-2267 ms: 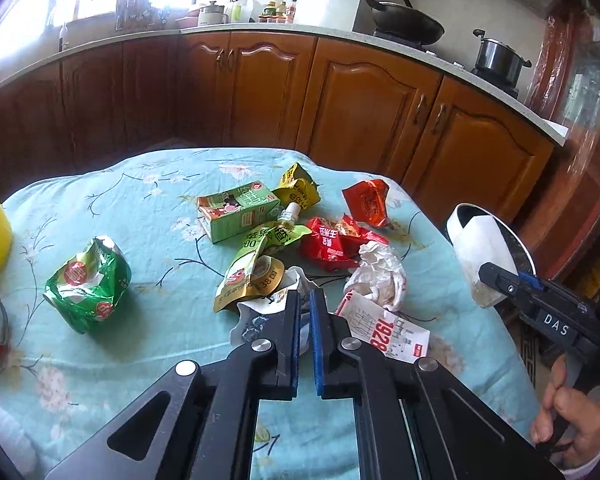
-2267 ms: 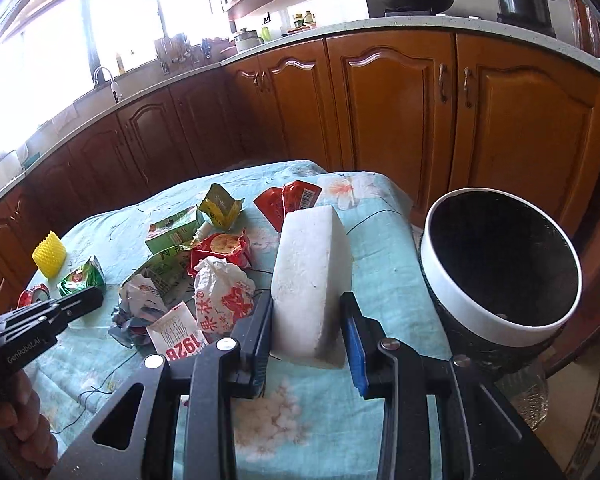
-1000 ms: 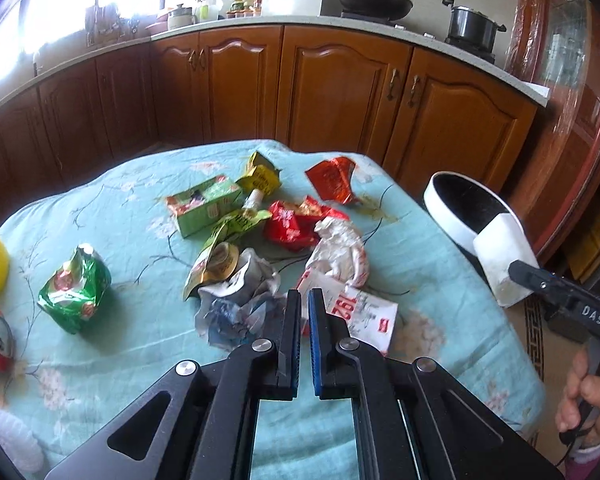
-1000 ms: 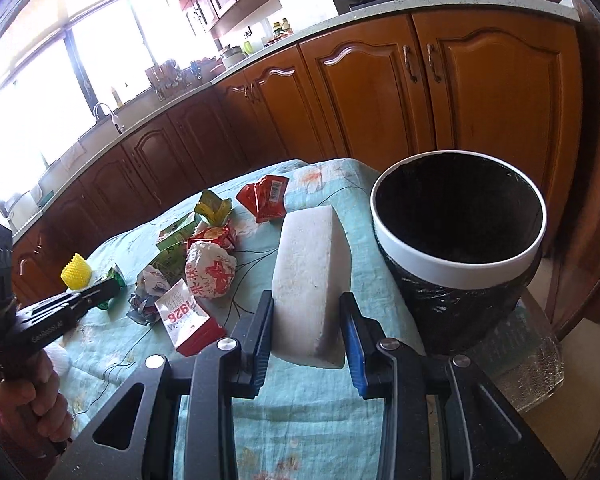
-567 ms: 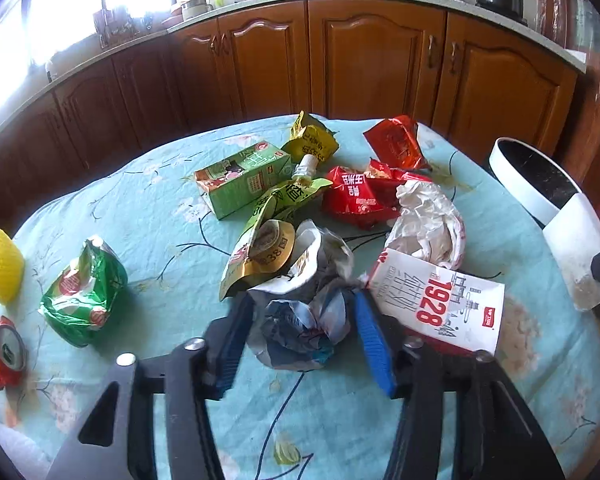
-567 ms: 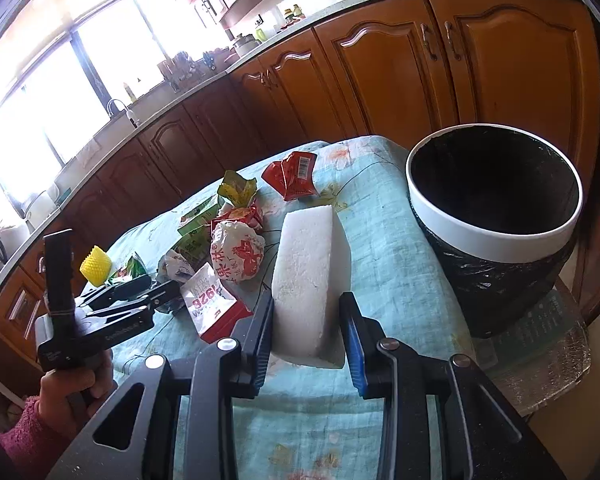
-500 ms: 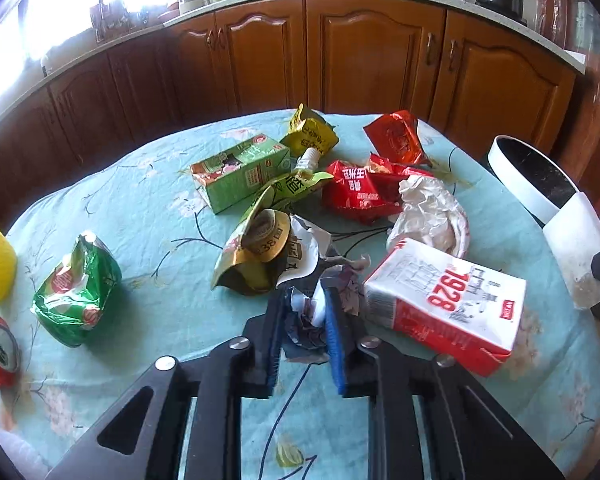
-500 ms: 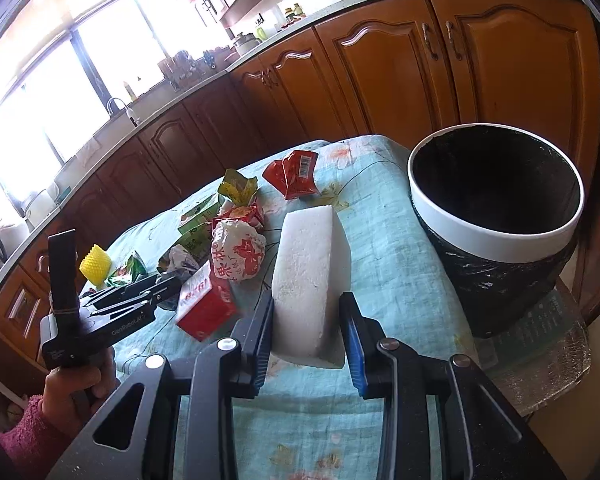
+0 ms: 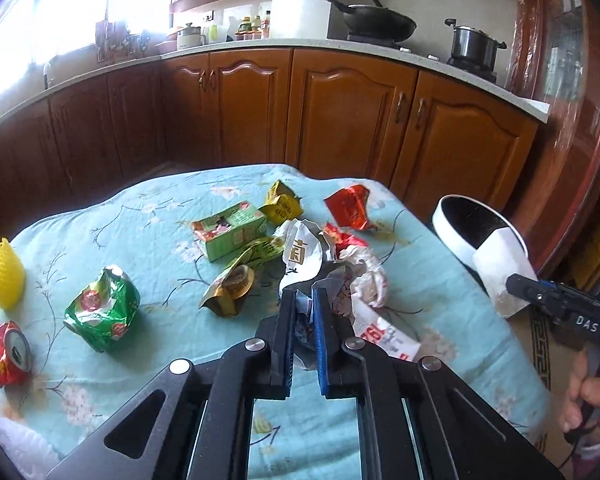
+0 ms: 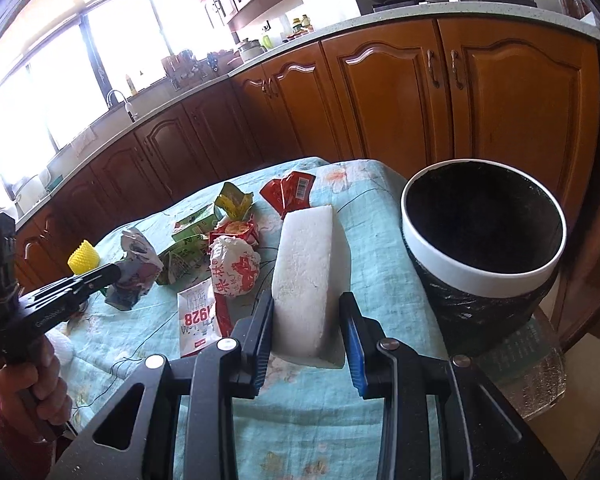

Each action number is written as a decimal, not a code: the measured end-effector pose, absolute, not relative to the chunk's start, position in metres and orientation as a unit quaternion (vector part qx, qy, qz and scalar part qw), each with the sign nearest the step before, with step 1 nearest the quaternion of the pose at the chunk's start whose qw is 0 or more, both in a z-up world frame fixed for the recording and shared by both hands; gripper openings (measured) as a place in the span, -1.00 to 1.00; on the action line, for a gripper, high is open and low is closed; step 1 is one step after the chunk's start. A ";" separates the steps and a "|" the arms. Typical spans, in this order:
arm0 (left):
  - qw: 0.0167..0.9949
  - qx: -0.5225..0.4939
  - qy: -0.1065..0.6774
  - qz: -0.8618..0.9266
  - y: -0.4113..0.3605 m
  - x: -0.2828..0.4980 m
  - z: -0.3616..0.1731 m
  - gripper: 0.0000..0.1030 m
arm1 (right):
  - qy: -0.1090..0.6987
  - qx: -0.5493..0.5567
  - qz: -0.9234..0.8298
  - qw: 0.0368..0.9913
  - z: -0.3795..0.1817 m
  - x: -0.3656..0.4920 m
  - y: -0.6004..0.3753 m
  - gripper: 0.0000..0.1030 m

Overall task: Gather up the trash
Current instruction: 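Carry the sponge and wrapper over the bin and open both tools, then move both open tools back over the table, then grasp the yellow-green spout pouch with the left tool while the right tool grasps the white plastic bag, then carry the pouch and bag over the bin and open both tools, then move both open tools back over the table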

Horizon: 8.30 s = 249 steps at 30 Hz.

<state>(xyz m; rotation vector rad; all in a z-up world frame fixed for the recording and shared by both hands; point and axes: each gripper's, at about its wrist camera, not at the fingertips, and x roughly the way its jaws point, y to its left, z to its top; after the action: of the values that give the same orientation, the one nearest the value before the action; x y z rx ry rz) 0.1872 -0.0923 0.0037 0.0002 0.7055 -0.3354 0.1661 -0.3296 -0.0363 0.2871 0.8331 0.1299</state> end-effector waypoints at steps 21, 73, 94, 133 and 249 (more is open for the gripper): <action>0.888 0.018 0.351 -0.297 -0.220 0.247 0.002 -0.86 | 0.403 0.096 -0.043 0.909 -0.023 0.171 -0.411 -0.37; 0.880 0.030 0.391 -0.267 -0.286 0.302 -0.026 0.51 | 0.397 0.238 -0.034 0.885 -0.046 0.202 -0.504 0.70; 0.908 -0.013 0.397 -0.131 -0.094 0.183 -0.029 0.59 | 0.447 0.236 0.093 0.858 -0.060 0.173 -0.335 0.72; 0.906 -0.009 0.407 -0.118 -0.057 0.296 -0.066 -0.53 | 0.478 0.189 0.155 0.844 -0.095 0.266 -0.259 -0.28; 0.907 -0.060 0.414 -0.055 0.001 0.221 -0.022 0.51 | 0.460 0.228 0.139 0.847 -0.074 0.237 -0.288 0.64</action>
<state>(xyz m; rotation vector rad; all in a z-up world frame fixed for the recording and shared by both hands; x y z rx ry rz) 0.2211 0.0010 -0.0223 -0.1245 0.8542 -0.1131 0.2372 -0.2880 -0.0736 0.4802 0.9696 0.2938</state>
